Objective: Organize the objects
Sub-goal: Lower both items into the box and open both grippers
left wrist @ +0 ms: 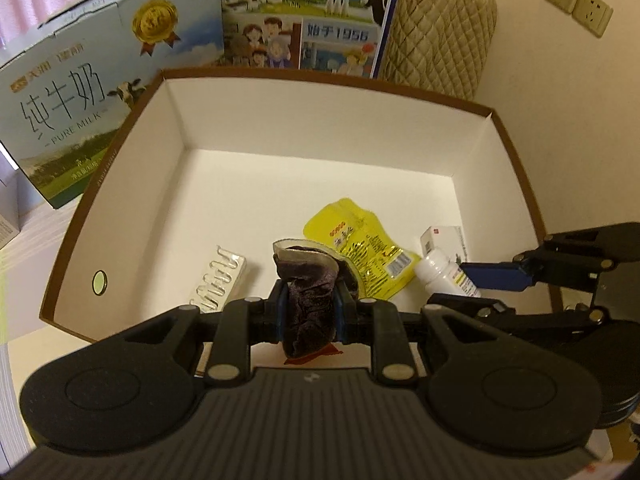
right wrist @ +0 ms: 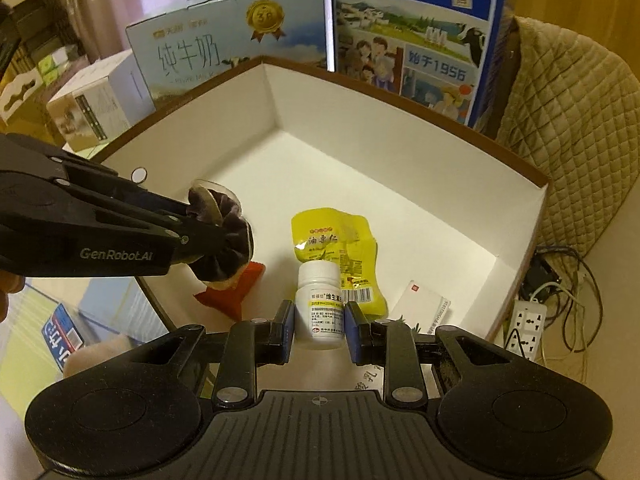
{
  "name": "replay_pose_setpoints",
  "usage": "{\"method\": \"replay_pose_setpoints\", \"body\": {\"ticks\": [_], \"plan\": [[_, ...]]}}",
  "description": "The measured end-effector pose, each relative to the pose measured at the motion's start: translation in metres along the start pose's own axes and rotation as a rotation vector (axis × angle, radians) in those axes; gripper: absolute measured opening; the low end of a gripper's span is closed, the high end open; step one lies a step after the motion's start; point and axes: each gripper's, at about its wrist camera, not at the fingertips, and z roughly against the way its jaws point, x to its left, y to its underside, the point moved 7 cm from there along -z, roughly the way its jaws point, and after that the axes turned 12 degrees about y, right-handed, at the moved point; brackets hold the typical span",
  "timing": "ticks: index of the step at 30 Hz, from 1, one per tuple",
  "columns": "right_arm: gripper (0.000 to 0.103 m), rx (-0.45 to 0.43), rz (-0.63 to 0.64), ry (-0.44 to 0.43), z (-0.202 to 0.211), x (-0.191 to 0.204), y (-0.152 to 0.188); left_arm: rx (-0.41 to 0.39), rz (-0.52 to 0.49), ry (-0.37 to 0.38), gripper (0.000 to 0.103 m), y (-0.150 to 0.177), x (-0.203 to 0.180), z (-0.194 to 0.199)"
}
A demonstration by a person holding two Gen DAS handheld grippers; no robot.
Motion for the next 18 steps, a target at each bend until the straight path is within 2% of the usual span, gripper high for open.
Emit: {"method": "replay_pose_setpoints", "body": {"ticks": [10,15,16,18], "plan": [[0.023,0.019,0.016,0.006,-0.006,-0.002,-0.002,0.066,0.001,0.007,0.021,0.004,0.002,-0.015],[0.023,0.022,0.015,0.008,-0.005,-0.003,-0.002,0.09,-0.008,0.007,0.025,0.005,0.001,-0.018],[0.023,0.024,0.014,0.009,-0.005,-0.004,-0.002,0.093,-0.011,0.01,0.028,0.005,0.001,-0.017],[0.023,0.024,0.014,0.007,-0.004,-0.004,-0.002,0.097,-0.007,0.023,0.041,0.004,0.002,-0.016]]}}
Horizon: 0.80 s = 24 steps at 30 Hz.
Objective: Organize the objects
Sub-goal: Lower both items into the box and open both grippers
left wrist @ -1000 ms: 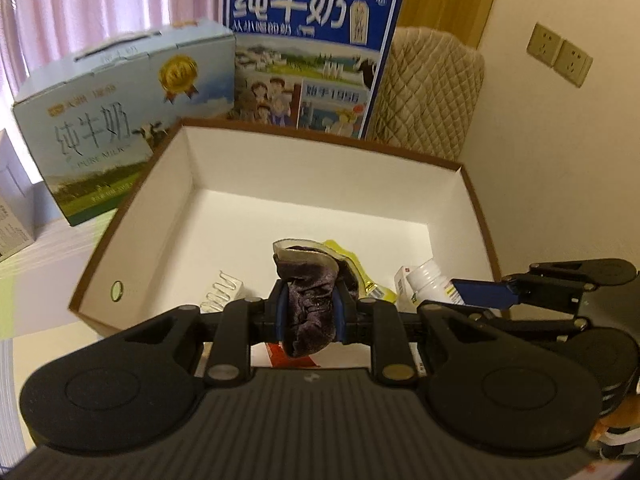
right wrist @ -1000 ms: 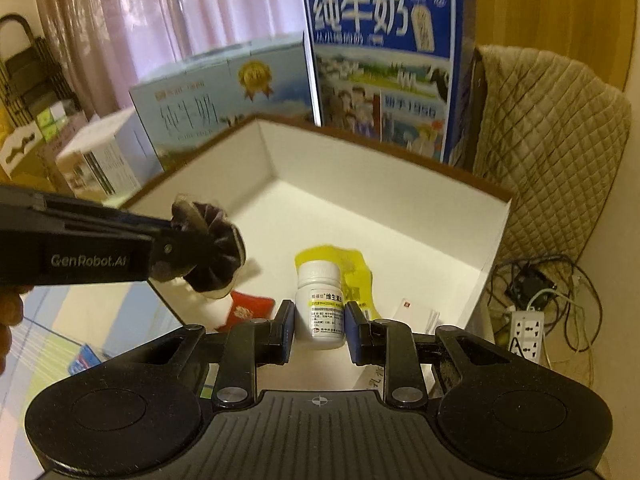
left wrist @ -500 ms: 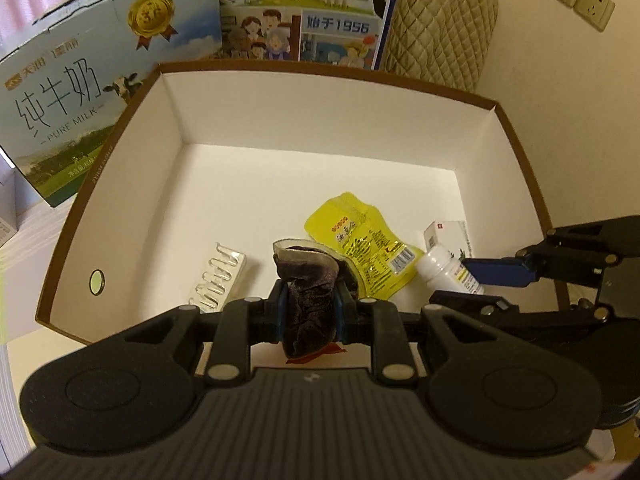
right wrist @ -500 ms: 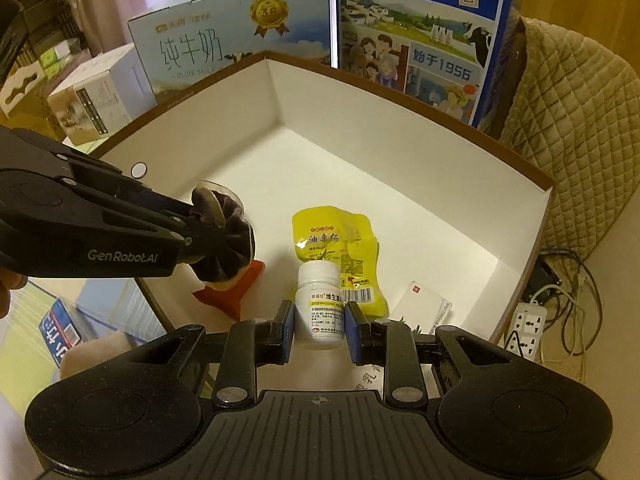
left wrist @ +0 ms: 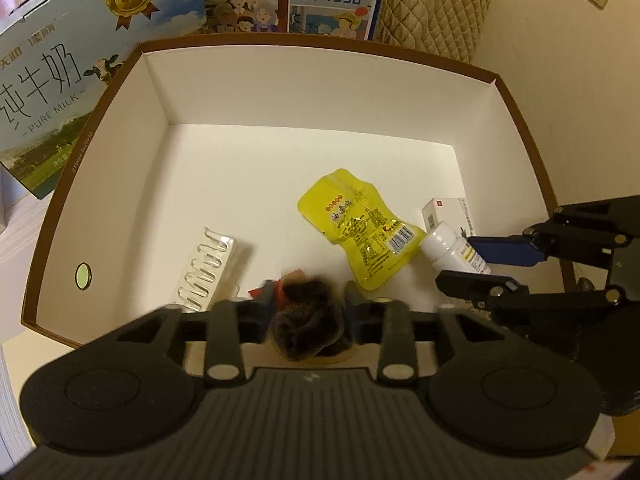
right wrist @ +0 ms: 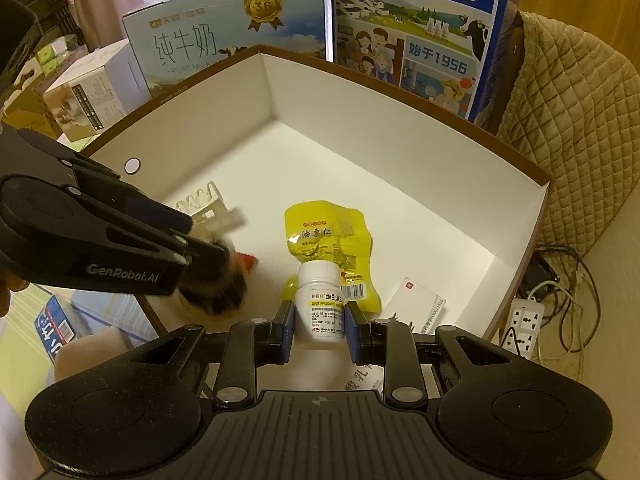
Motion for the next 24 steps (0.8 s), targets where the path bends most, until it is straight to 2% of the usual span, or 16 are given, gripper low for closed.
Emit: {"method": "replay_pose_setpoints", "body": {"ticks": [2,14,15,18,19,24], "plan": [[0.023,0.001,0.004,-0.004,0.0,0.0,0.0,-0.007,-0.009,0.005,0.045,-0.001,0.0,0.003],[0.024,0.018,0.012,-0.035,-0.003,0.001,-0.003,-0.007,-0.012,-0.023,0.047,0.0,0.014,0.014],[0.027,0.019,0.009,-0.036,-0.003,0.001,-0.004,-0.006,-0.013,-0.023,0.048,0.0,0.014,0.014],[0.049,0.012,0.018,-0.03,-0.002,0.001,-0.004,-0.004,-0.017,-0.027,0.053,0.002,0.014,0.016],[0.053,0.005,0.021,-0.024,0.0,0.001,-0.004,-0.004,-0.018,-0.027,0.053,0.003,0.014,0.017],[0.06,-0.015,0.025,-0.027,0.01,-0.002,-0.004,-0.01,-0.025,-0.037,0.06,0.003,0.015,0.022]]}}
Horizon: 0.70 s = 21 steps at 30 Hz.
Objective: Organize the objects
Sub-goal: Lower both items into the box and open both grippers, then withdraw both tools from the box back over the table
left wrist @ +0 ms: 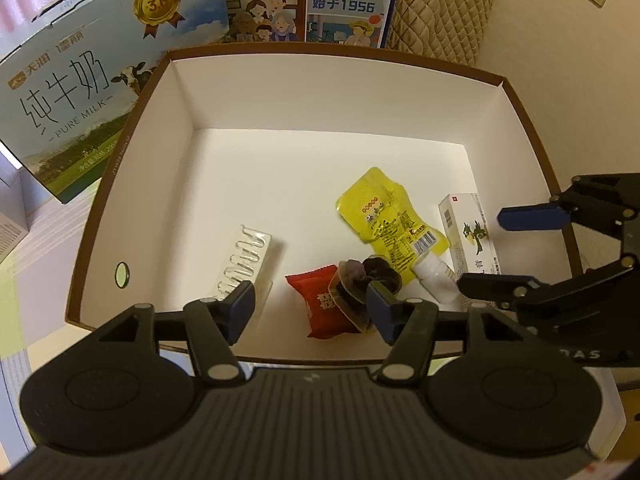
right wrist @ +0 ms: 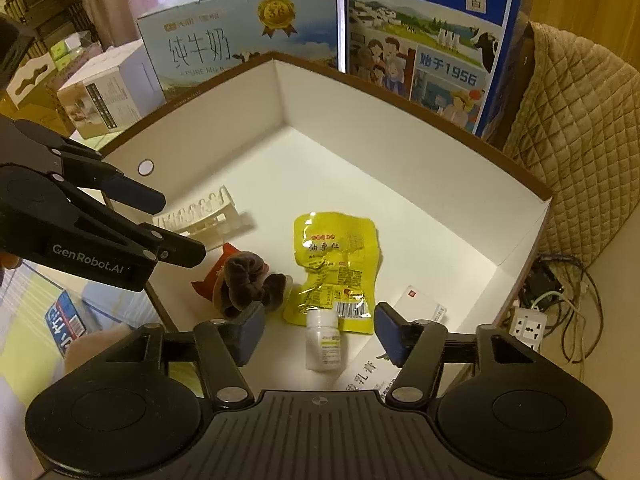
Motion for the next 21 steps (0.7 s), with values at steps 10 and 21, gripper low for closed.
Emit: {"method": "replay_pose_setpoints", "body": {"ticks": [10,21], "plan": [[0.066,-0.067,-0.072,0.018,0.028,-0.013,-0.006,-0.047,0.002,-0.007,0.074,0.001,-0.007,0.02],[0.068,-0.167,-0.167,0.016,0.077,-0.018,-0.006,-0.129,0.008,-0.017,0.08,0.011,-0.022,0.064]]}}
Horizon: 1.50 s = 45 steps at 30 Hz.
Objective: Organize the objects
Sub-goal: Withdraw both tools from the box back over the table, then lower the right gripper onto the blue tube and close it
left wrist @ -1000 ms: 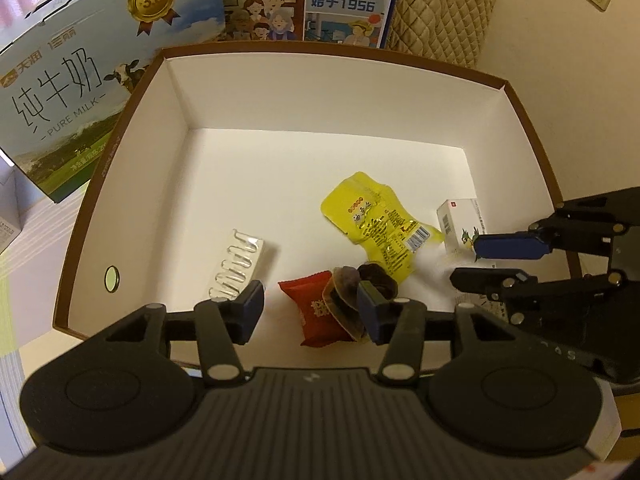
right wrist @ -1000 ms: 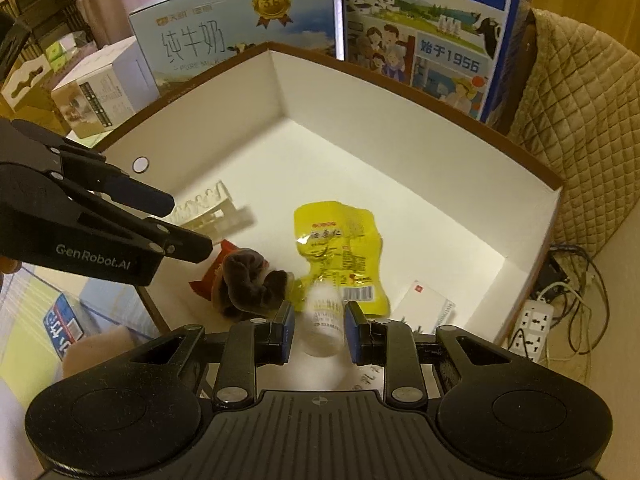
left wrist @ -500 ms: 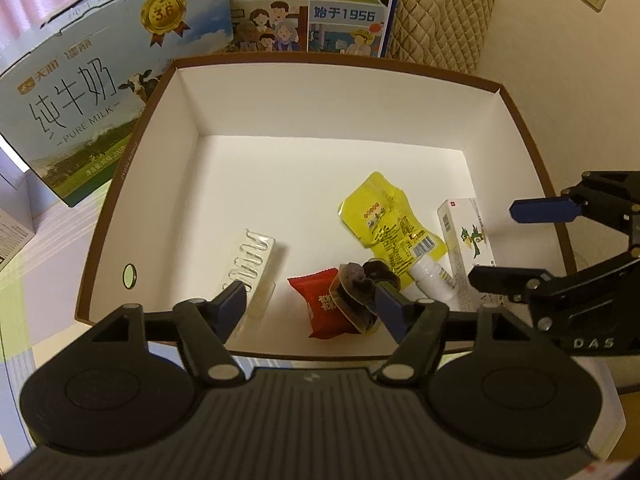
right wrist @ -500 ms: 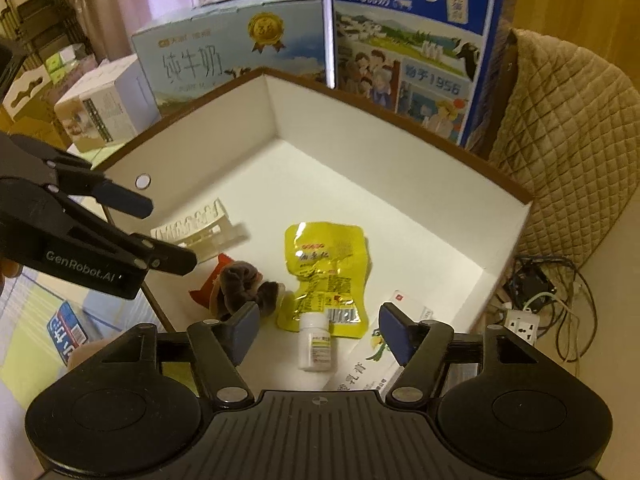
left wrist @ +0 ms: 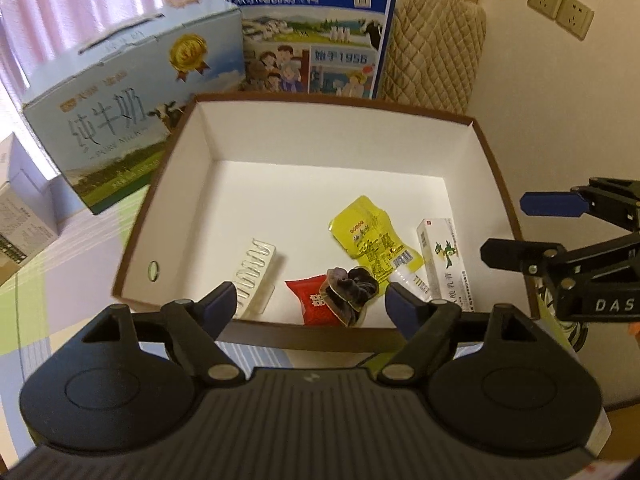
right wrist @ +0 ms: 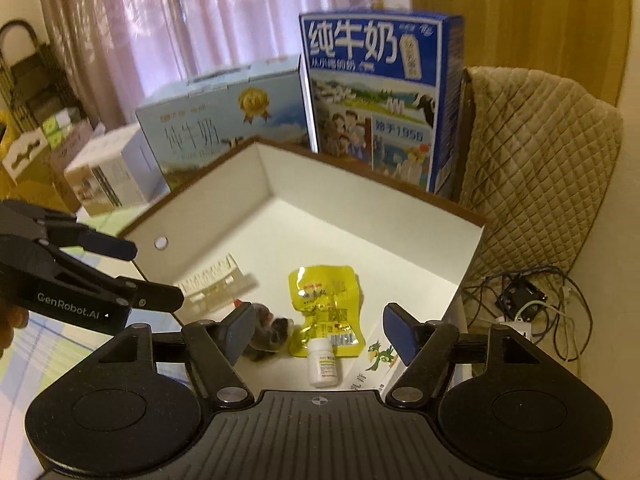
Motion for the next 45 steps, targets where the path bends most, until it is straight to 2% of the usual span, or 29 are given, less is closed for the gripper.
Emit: {"method": "replay_pose_setpoints", "body": {"ticks": [7,24,34,45], "plan": [[0.068,-0.051,-0.029,-0.015,0.035,0.006,0.006,-0.042,0.012,-0.028,0.082,0.016,-0.003,0.037],[0.068,-0.064,-0.05,-0.106,0.086,0.05,0.051,-0.121,0.087,-0.034,0.082,0.084,-0.011,0.103],[0.068,-0.021,-0.052,-0.116,0.099,0.074,0.087,-0.085,0.134,-0.017,0.082,0.137,-0.012,0.112],[0.068,0.082,-0.044,-0.093,0.093,0.093,0.139,-0.012,0.185,-0.036,0.082,0.186,0.003,0.11]]}}
